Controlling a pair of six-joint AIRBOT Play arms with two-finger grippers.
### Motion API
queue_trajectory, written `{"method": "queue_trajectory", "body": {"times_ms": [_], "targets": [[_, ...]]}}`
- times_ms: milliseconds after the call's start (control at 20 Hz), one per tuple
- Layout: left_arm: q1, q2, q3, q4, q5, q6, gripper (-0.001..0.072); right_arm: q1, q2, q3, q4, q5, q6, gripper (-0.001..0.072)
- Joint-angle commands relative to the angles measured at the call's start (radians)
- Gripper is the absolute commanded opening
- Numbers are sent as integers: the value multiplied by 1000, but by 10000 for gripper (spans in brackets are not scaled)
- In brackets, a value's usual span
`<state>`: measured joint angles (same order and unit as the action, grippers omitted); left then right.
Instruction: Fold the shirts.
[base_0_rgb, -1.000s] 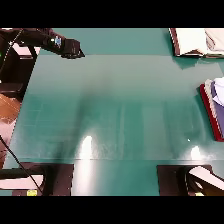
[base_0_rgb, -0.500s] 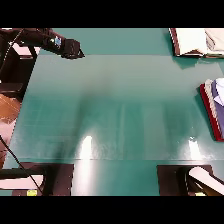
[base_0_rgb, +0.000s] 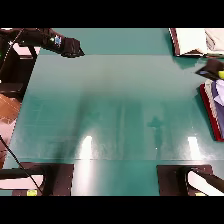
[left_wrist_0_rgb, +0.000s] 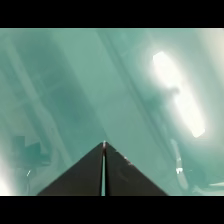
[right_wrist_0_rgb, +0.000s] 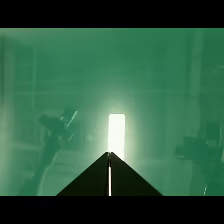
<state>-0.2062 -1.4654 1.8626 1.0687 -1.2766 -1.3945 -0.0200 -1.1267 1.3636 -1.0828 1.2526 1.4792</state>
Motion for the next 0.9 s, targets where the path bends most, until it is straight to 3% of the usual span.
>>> {"method": "queue_trajectory", "body": {"times_ms": [0,850], "targets": [[1,1,0,0,13,-1,25,162,-1,1,7,-28,-15,20],[0,1,0,0,13,-1,25,189,-1,1,10,-26,-15,20]]}}
